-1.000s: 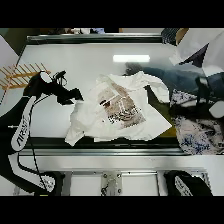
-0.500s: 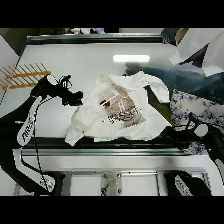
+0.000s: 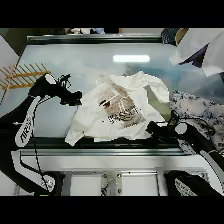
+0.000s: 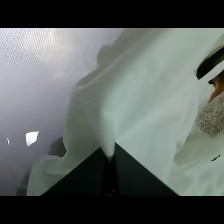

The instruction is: Fold the clothes and pants, and hang the long-sleeved shirts on hangers.

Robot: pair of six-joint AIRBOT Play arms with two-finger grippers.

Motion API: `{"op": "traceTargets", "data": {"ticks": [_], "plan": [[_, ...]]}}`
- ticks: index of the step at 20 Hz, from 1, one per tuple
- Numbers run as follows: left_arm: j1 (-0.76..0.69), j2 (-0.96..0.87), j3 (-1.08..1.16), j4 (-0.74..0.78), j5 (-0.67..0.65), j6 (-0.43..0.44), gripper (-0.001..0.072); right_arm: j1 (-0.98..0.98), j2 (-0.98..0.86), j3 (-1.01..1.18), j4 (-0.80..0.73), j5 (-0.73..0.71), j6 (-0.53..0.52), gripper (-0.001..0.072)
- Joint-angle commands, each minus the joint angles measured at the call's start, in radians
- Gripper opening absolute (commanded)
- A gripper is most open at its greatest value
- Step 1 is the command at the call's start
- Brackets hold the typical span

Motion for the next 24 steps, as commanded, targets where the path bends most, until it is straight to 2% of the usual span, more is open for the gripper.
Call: {"op": "traceTargets", "data": {"ticks": [1, 3, 6, 8, 11, 12, 14, 15, 16, 17, 18, 19, 22, 24], "plan": [[0.0, 0.093, -0.006, 0.136, -0.025, 0.005, 0.0018, 0.029, -0.018, 0.067, 0.025, -0.043, -0.151, 0.0023], [0.0, 0.235, -0.092, 0.203, -0.044, 0.006, 0.0019, 0.005, -0.023, 0.2, -0.018, -0.013, -0.214, 0.0023], [-0.033, 0.496, -0.312, 0.174, -0.145, 0.006, 0.0018, -0.055, -0.113, 0.559, -0.262, 0.167, -0.214, 0.0023], [-0.121, 0.69, -0.468, 0.111, -0.199, 0.005, 0.0019, -0.07, -0.225, 0.858, -0.404, 0.257, -0.214, 0.0023], [-0.322, 0.901, -0.619, 0.04, -0.151, -0.059, 0.0019, -0.068, -0.403, 1.242, -0.422, 0.291, -0.198, 0.0023], [-0.393, 0.938, -0.643, 0.045, -0.119, -0.096, 0.0018, -0.066, -0.455, 1.34, -0.416, 0.293, -0.165, 0.0023], [-0.496, 0.967, -0.661, 0.053, -0.041, -0.104, 0.0019, -0.059, -0.523, 1.453, -0.409, 0.291, -0.126, 0.0024], [-0.512, 0.961, -0.65, 0.053, 0.008, -0.103, 0.0071, -0.056, -0.536, 1.47, -0.381, 0.288, -0.127, 0.0038], [-0.502, 0.943, -0.623, 0.061, 0.043, -0.099, 0.0354, -0.057, -0.537, 1.47, -0.343, 0.286, -0.128, 0.0153], [-0.467, 0.911, -0.578, 0.103, 0.066, -0.099, 0.0616, -0.057, -0.534, 1.47, -0.321, 0.29, -0.128, 0.0418], [-0.411, 0.87, -0.52, 0.157, 0.07, -0.099, 0.0643, -0.057, -0.525, 1.47, -0.319, 0.301, -0.133, 0.0666], [-0.343, 0.83, -0.467, 0.195, 0.07, -0.089, 0.0642, -0.057, -0.51, 1.47, -0.319, 0.317, -0.157, 0.0681], [-0.113, 0.693, -0.359, 0.217, 0.086, -0.031, 0.0625, -0.057, -0.457, 1.46, -0.32, 0.426, -0.29, 0.066], [-0.01, 0.599, -0.355, 0.203, 0.096, 0.014, 0.0624, -0.057, -0.406, 1.4, -0.322, 0.532, -0.34, 0.0521]]}}
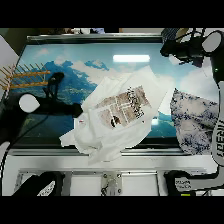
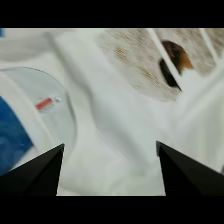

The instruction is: Fold the clothes and pants, and hang the long-sleeved shirts on hangers.

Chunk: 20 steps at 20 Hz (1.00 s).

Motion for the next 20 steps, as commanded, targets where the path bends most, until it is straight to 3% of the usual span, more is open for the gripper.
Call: {"op": "traceTargets", "data": {"ticks": [1, 4, 6, 12, 15, 20], "plan": [[0.175, -0.159, 0.034, 0.013, 0.043, 0.093, 0.0624, 0.001, 0.08, -0.09, -0.002, 0.152, -0.092, 0.0508], [0.191, -0.291, 0.003, 0.015, 0.123, 0.19, 0.0624, 0.001, 0.221, -0.36, -0.002, 0.146, -0.088, 0.0508], [0.179, -0.368, 0.018, 0.016, 0.163, 0.202, 0.0624, 0.001, 0.329, -0.575, -0.005, 0.13, -0.061, 0.0508], [0.088, -0.575, 0.187, 0.017, 0.151, 0.236, 0.0624, 0.001, 0.544, -1.133, -0.006, 0.12, 0.153, 0.0509], [0.063, -0.653, 0.267, 0.018, 0.134, 0.235, 0.0624, 0.005, 0.554, -1.278, 0.092, 0.092, 0.177, 0.0509], [0.063, -0.694, 0.313, 0.016, 0.135, 0.234, 0.0624, 0.103, 0.546, -1.351, 0.229, -0.123, 0.171, 0.0509]]}}
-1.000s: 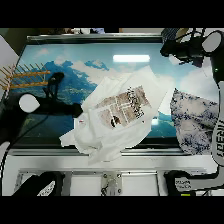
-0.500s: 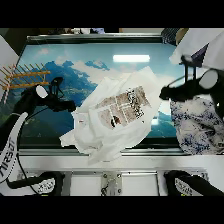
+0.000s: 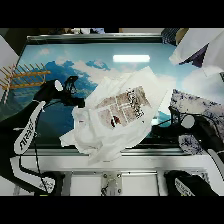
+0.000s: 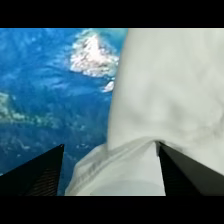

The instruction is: Fold the clothes and pants, and hang the long-sleeved shirts on hangers.

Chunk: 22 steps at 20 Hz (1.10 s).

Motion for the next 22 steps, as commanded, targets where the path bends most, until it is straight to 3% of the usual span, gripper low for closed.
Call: {"op": "traceTargets", "data": {"ticks": [1, 2, 4, 6, 10, 11, 12, 13, 17, 22], "plan": [[-0.005, -0.027, 0.027, 0.0, -0.003, 0.001, 0.0623, 0.077, -0.009, -0.052, 0.074, -0.158, 0.016, 0.0509], [-0.005, -0.027, 0.027, 0.0, -0.007, -0.008, 0.0616, 0.105, -0.026, -0.052, 0.075, -0.191, 0.016, 0.0508], [-0.002, -0.027, 0.027, 0.0, -0.017, -0.026, 0.0288, 0.146, -0.073, -0.052, 0.092, -0.232, 0.016, 0.0508], [0.012, -0.026, 0.028, -0.001, -0.035, -0.035, 0.0015, 0.174, -0.125, -0.052, 0.125, -0.269, 0.015, 0.0509], [0.045, 0.028, 0.028, -0.002, -0.065, -0.054, 0.0019, 0.193, -0.185, -0.051, 0.175, -0.343, 0.012, 0.0504], [0.056, 0.063, 0.028, -0.002, -0.067, -0.054, 0.0019, 0.193, -0.185, -0.045, 0.171, -0.354, -0.011, 0.0394], [0.072, 0.107, 0.028, -0.002, -0.074, -0.054, 0.0018, 0.184, -0.185, -0.026, 0.17, -0.351, -0.073, 0.0128], [0.084, 0.151, 0.028, -0.004, -0.091, -0.056, 0.0019, 0.171, -0.185, 0.004, 0.171, -0.348, -0.129, 0.0025], [0.075, 0.34, 0.018, -0.035, -0.254, -0.069, 0.0019, 0.048, -0.199, 0.273, 0.06, -0.279, -0.148, 0.0023], [-0.062, 0.618, -0.213, -0.294, -0.245, -0.092, 0.0019, -0.095, -0.381, 0.924, -0.24, -0.01, -0.141, 0.0022]]}}
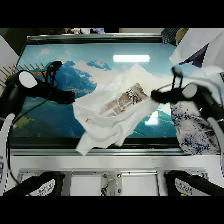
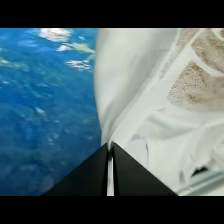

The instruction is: Fold the clothes and pants, and hang the long-sleeved shirts on hangers.

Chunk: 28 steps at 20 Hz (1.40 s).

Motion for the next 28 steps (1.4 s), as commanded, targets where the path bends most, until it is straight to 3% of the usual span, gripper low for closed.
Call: {"op": "traceTargets", "data": {"ticks": [1, 6, 7, 8, 9, 10, 11, 12, 16, 18, 22, 28], "plan": [[-0.121, 0.182, -0.167, -0.155, 0.016, -0.044, 0.0019, -0.07, -0.142, 0.435, -0.193, 0.17, -0.006, 0.0023], [-0.352, 0.272, -0.353, -0.134, 0.228, -0.154, 0.0019, -0.065, -0.337, 0.754, -0.194, 0.249, -0.005, 0.0029], [-0.359, 0.261, -0.364, -0.119, 0.265, -0.158, 0.0019, -0.066, -0.341, 0.756, -0.161, 0.248, -0.009, 0.0159], [-0.358, 0.237, -0.364, -0.101, 0.291, -0.158, 0.0019, -0.065, -0.341, 0.756, -0.122, 0.251, -0.01, 0.043], [-0.354, 0.207, -0.362, -0.094, 0.315, -0.158, 0.0019, -0.066, -0.333, 0.756, -0.087, 0.266, -0.012, 0.0652], [-0.346, 0.175, -0.362, -0.099, 0.335, -0.157, 0.0019, -0.061, -0.321, 0.755, -0.071, 0.288, -0.032, 0.0623], [-0.335, 0.14, -0.362, -0.099, 0.346, -0.157, 0.0019, -0.047, -0.301, 0.749, -0.068, 0.311, -0.08, 0.053], [-0.315, 0.103, -0.362, -0.099, 0.354, -0.157, 0.0019, -0.026, -0.277, 0.738, -0.068, 0.34, -0.114, 0.0508], [-0.201, 0.02, -0.362, -0.1, 0.361, -0.157, 0.0019, 0.148, -0.132, 0.543, -0.212, 0.421, -0.087, 0.0507], [-0.15, 0.026, -0.362, -0.102, 0.361, -0.157, 0.0019, 0.279, -0.055, 0.364, -0.328, 0.419, 0.037, 0.0507], [-0.096, 0.066, -0.362, -0.1, 0.379, -0.154, 0.0019, 0.523, 0.003, 0.039, -0.348, 0.317, 0.273, 0.0507], [-0.087, 0.086, -0.362, -0.1, 0.401, -0.154, 0.0019, 0.792, -0.08, -0.103, -0.348, 0.059, 0.59, 0.0507]]}}
